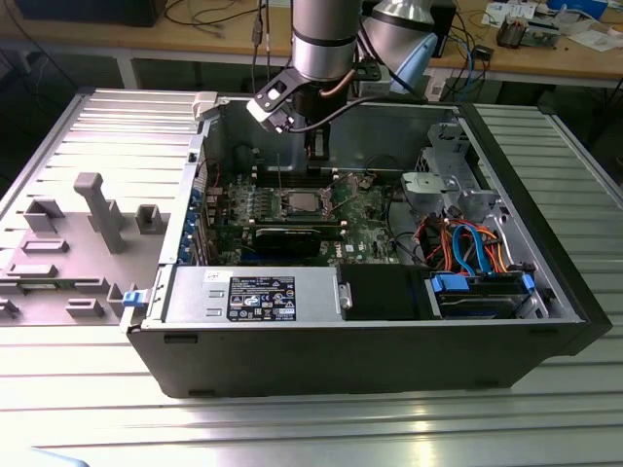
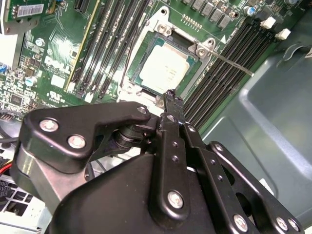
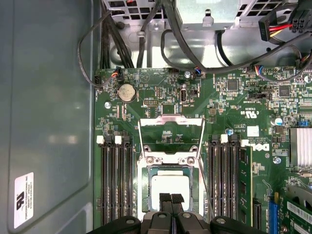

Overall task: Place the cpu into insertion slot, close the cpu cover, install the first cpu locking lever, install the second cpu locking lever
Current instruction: 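Close the cpu cover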

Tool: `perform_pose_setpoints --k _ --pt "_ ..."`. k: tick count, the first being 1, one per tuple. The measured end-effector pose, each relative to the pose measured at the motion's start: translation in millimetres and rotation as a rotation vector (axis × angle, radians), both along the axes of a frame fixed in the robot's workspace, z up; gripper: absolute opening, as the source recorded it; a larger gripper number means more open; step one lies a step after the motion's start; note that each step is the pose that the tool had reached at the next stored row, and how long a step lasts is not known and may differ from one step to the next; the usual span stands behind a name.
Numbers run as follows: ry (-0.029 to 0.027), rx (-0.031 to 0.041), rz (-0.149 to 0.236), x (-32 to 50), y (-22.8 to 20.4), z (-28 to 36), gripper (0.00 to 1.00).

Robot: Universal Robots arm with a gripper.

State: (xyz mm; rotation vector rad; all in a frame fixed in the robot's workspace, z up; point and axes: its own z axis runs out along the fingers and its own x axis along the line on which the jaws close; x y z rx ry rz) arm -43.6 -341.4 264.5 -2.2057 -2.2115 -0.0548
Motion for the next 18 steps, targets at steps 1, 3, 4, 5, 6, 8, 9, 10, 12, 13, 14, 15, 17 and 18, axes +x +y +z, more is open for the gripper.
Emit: perform_pose_setpoints --k 1,3,4,5,6,8,9,10,12,13,14,15,17,18 --pt "0.0 0.0001 0.0 1.1 0.0 0.0 0.11" --pt "0.0 0.0001 0.0 4.4 0.0 0.0 0.11" --pt "0.0 0.0 0.0 4.7 0.1 0.3 0.11" --pt "-0.0001 0.0 0.001 4.7 0.1 2.3 0.11" --pt "0.0 0.0 0.001 4.7 0.1 4.5 0.11" --pt "-0.0001 0.0001 0.001 4.8 0.1 6.3 0.11" --pt "-0.0001 0.0003 0.001 4.8 0.1 6.2 0.11" --pt "-0.0001 0.0003 0.001 4.8 0.1 6.2 0.11" --pt "-0.0001 0.0001 0.001 4.8 0.1 6.4 0.11" --pt "-0.0001 0.0001 0.001 4.8 0.1 6.4 0.11" --pt "0.0 0.0001 0.001 4.8 0.1 6.4 0.11" --pt "0.0 0.0001 0.001 4.9 0.1 6.4 0.11" --pt "0.0 -0.0001 0.001 6.1 0.0 6.5 0.11" --pt "0.0 0.0 0.001 6.6 0.0 6.5 0.11"
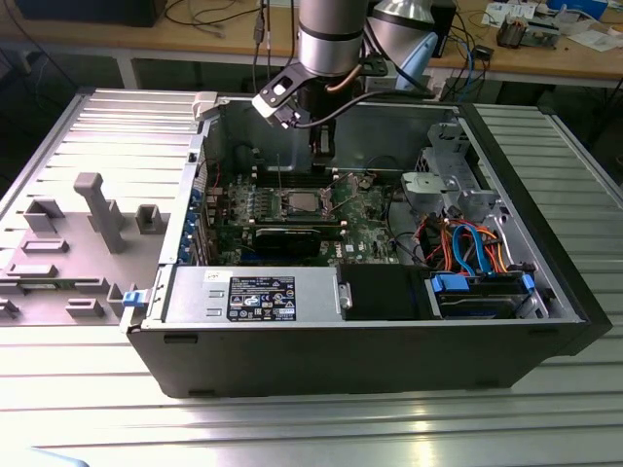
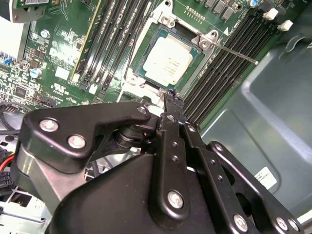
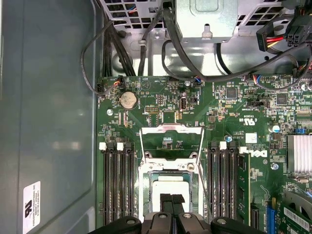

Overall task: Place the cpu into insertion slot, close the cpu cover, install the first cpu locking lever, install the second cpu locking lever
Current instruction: 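Close the cpu cover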

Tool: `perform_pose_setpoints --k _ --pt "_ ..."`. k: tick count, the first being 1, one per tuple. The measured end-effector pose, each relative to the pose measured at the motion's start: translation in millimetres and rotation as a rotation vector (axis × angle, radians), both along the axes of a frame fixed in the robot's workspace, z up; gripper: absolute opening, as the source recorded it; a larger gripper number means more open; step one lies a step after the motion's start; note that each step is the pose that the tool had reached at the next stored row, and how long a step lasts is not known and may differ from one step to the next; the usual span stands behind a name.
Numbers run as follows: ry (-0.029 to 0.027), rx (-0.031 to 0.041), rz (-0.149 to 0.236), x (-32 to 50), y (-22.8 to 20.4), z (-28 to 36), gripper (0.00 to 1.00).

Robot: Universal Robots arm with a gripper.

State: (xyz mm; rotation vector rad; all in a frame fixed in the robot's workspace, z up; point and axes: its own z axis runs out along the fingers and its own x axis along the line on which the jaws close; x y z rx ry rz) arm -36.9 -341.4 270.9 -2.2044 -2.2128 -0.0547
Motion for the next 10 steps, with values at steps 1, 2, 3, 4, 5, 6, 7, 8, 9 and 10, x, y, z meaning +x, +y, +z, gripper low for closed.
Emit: perform_pose_setpoints --k 1,2,3,4,5,6,7,8,9,10 --pt "-0.0001 0.0001 0.0 0.4 0.0 0.0 0.11" --pt "0.0 0.0 0.0 1.1 0.0 0.0 0.11" --pt "0.0 0.0 0.0 1.6 0.0 0.0 0.11" --pt "0.0 0.0001 0.0 2.5 0.0 0.0 0.11" --pt "0.0 0.0 0.0 3.2 0.0 0.0 0.11" --pt "0.0 0.0001 0.0 4.0 0.0 0.0 0.11" --pt "-0.0001 0.0001 0.0 4.9 0.0 -0.1 0.11" --pt "-0.0001 0.0001 0.0 5.9 0.0 -0.1 0.11" --pt "0.0 0.0001 0.0 6.9 0.1 0.0 0.11" --pt "-0.0001 0.0002 0.0 8.6 0.1 -0.1 0.11"
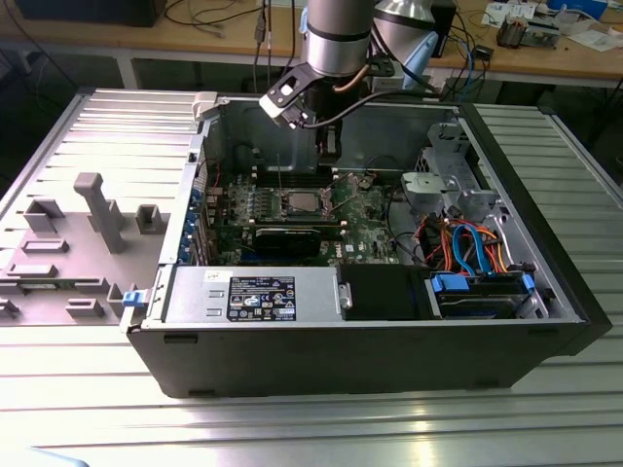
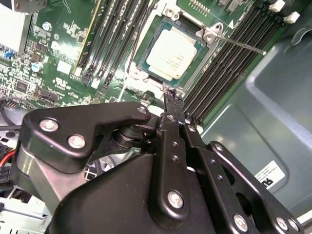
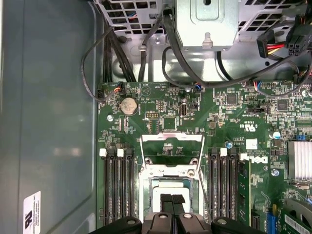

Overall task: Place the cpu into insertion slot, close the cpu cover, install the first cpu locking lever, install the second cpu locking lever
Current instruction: 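Close the cpu cover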

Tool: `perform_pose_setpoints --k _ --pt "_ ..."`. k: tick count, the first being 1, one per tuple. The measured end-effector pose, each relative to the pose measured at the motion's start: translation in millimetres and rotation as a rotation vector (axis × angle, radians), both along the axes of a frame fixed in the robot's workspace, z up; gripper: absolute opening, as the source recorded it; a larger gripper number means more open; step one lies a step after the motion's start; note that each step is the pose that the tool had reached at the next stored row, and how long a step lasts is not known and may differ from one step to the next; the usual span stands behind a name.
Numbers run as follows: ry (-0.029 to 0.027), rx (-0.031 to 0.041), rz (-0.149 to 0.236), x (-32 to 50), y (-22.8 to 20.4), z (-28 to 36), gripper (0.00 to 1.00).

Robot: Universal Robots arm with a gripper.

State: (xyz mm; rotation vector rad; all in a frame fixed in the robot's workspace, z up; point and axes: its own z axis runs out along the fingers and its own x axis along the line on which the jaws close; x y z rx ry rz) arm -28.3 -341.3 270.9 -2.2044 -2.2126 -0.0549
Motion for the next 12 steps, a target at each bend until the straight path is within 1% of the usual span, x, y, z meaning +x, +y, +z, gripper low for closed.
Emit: perform_pose_setpoints --k 9,12 --pt "0.0 -0.0001 0.0 11.8 0.4 0.0 0.11" --pt "0.0 0.0 0.0 13.0 0.5 0.0 0.11"
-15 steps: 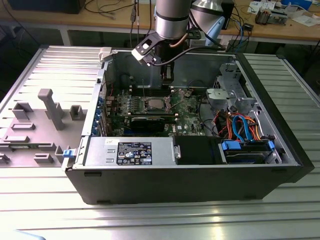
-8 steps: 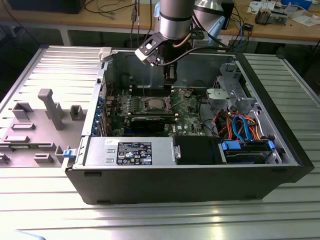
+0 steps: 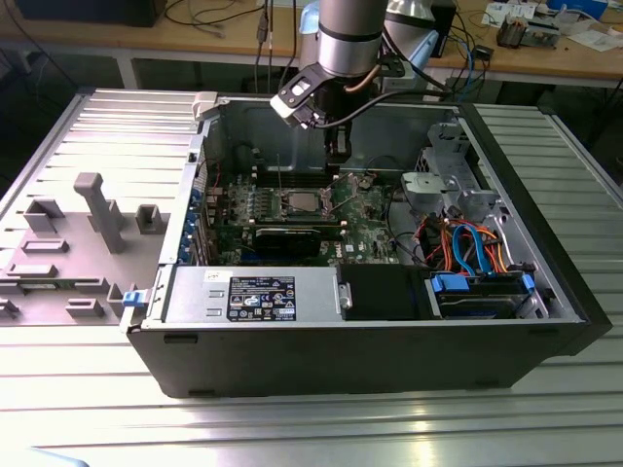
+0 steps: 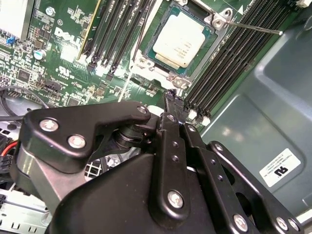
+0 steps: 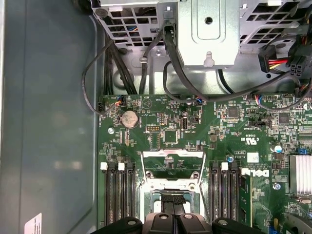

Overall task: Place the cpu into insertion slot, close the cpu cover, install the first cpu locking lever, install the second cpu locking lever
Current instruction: 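Close the cpu cover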

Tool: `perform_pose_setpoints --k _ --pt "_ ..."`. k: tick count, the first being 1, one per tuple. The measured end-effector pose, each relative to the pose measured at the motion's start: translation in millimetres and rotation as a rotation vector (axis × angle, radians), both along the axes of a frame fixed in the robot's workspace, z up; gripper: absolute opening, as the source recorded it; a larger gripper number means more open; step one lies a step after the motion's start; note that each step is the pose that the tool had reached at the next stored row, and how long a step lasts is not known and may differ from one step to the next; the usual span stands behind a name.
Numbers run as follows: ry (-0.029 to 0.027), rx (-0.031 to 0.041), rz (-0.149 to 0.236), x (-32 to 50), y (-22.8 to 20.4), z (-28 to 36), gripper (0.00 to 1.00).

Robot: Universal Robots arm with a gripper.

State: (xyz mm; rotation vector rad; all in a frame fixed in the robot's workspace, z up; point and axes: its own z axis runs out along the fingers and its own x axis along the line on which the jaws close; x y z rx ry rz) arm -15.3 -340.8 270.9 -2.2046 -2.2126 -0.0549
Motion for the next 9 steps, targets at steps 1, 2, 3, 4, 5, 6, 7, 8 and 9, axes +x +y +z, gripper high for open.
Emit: perform_pose_setpoints --k 1,2,3,4,5,6,7,8,9 --pt "0.0 0.0 0.001 0.1 0.0 0.0 0.11" --pt "0.0 0.0 0.001 0.2 0.0 0.0 0.11" --pt "0.0 0.0 0.001 0.2 0.0 0.0 0.11" --pt "0.0 0.0 0.001 0.2 0.0 0.0 0.11" --pt "0.0 0.0 0.001 0.2 0.0 0.0 0.11" --pt "0.0001 0.0 0.001 0.2 0.0 0.0 0.11" --pt "0.0 0.0 0.001 0.2 0.0 0.0 0.11" --pt "0.0 0.0 0.001 0.2 0.0 0.0 0.11" --pt "0.0 0.0 0.001 0.2 0.0 0.0 0.11"
